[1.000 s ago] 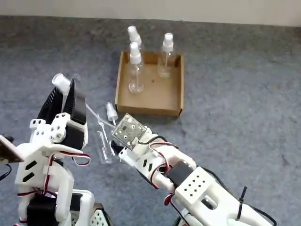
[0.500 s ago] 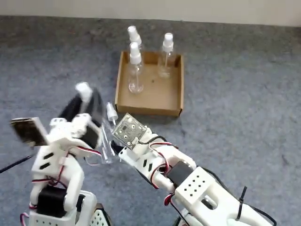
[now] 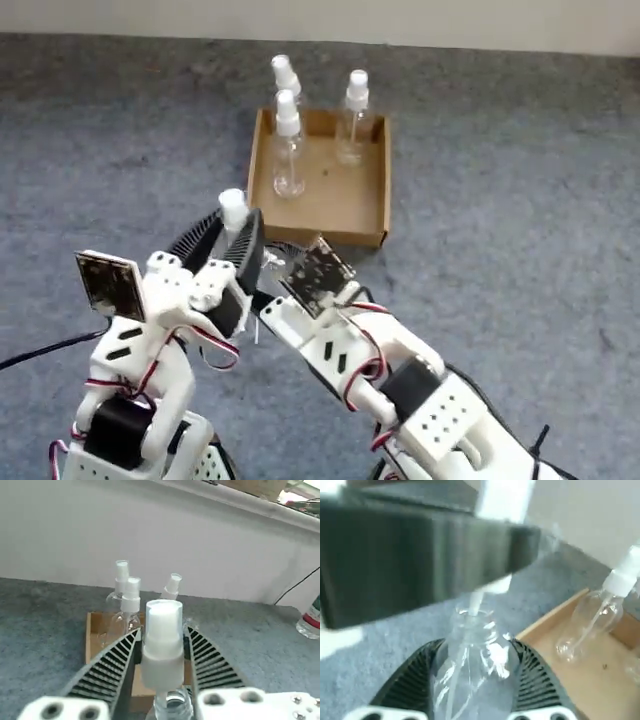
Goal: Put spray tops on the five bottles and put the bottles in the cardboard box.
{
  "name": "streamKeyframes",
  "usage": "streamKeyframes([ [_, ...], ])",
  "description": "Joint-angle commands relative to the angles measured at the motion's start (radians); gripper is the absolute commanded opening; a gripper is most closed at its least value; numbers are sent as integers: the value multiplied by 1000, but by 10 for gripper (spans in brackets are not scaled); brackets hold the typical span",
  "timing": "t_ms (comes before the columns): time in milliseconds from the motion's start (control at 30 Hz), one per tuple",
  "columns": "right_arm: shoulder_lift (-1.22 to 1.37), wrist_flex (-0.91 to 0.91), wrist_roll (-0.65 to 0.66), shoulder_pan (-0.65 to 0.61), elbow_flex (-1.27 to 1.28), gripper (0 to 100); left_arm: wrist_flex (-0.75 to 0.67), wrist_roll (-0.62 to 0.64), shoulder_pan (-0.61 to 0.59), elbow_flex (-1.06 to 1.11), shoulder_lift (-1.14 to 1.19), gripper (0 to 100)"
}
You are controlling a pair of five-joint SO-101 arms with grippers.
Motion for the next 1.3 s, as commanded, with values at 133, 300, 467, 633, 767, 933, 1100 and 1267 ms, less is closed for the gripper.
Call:
streamKeyframes([
  [133, -51, 2, -12, 24, 8, 3, 3, -35, 120, 30, 15, 5],
  [300, -53, 2, -12, 59, 8, 3, 51, -68, 117, 21, 4, 5],
  [467, -53, 2, -12, 137, 8, 3, 66, -68, 119, 8, 4, 5],
  [633, -53, 1, -12, 142, 8, 3, 68, -68, 122, 10, 5, 11],
  [767, -51, 1, -12, 142, 8, 3, 106, -68, 124, -1, 4, 103],
  [933, -50, 1, -12, 137, 8, 3, 117, -69, 114, -48, 2, 140],
  [1100, -48, 1, -12, 137, 8, 3, 137, -86, 61, -111, 2, 144],
  [1267, -47, 1, -12, 137, 12, 3, 133, -140, -35, -168, 2, 141],
])
